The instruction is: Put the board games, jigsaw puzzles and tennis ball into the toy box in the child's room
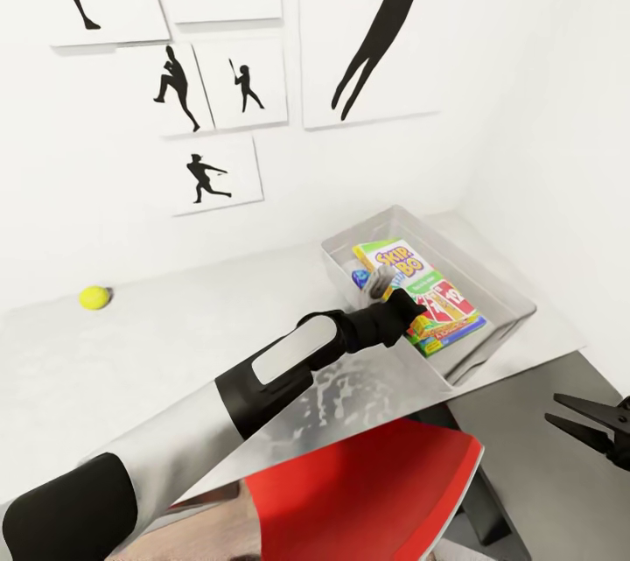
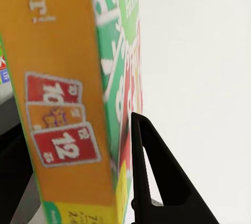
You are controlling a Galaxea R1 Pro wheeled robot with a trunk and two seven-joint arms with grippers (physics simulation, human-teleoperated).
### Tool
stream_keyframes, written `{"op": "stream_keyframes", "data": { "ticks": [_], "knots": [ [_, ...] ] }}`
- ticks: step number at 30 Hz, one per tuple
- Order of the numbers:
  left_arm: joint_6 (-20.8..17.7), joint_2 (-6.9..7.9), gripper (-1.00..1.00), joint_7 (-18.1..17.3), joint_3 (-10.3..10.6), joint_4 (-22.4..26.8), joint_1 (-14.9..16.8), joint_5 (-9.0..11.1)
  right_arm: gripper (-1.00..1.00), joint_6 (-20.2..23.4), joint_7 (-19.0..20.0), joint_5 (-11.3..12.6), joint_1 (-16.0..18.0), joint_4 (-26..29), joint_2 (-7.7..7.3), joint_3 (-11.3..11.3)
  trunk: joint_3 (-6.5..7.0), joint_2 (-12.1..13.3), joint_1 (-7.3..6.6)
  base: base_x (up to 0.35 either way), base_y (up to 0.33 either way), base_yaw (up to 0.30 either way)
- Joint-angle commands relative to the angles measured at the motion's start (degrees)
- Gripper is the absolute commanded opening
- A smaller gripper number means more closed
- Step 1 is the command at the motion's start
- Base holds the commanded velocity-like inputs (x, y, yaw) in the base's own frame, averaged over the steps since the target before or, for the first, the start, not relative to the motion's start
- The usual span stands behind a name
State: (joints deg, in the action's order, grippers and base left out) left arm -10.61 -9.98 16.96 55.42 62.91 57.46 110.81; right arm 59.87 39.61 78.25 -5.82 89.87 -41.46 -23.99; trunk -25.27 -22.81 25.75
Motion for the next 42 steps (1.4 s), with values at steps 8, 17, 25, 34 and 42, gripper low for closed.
{"op": "stream_keyframes", "data": {
  "ticks": [8,17,25,34,42],
  "knots": [
    [0.0,-0.02,-1.00,0.3,0.0,0.0,1.3,0.4,1.00,0.1,0.3,-0.2,-0.1,0.0,-0.02,-0.1,-0.83,-0.1,0.03,0.000,0.000,0.000],
    [-0.1,-0.02,-1.00,0.3,-0.1,-0.3,5.5,0.4,1.00,0.1,0.3,-0.2,-0.1,0.0,-0.02,-0.1,-1.67,-0.1,0.03,0.000,0.000,0.000],
    [0.0,-0.02,-1.00,0.2,-0.2,-2.0,7.1,0.5,1.00,0.1,0.3,-0.2,-0.1,0.0,-0.02,-0.1,-2.41,-0.1,0.03,0.000,0.000,0.000],
    [0.0,-0.02,-1.00,0.2,-0.2,-2.8,7.1,0.5,1.00,0.1,0.3,-0.3,-0.1,0.0,-0.02,-0.1,-3.25,-0.1,0.03,0.000,0.000,0.000],
    [0.1,-0.02,-1.00,0.0,-0.3,-2.8,7.1,0.5,1.00,0.1,0.3,-0.3,-0.1,0.0,-0.01,-0.1,-3.99,-0.1,0.03,0.000,0.000,0.000]
  ]
}}
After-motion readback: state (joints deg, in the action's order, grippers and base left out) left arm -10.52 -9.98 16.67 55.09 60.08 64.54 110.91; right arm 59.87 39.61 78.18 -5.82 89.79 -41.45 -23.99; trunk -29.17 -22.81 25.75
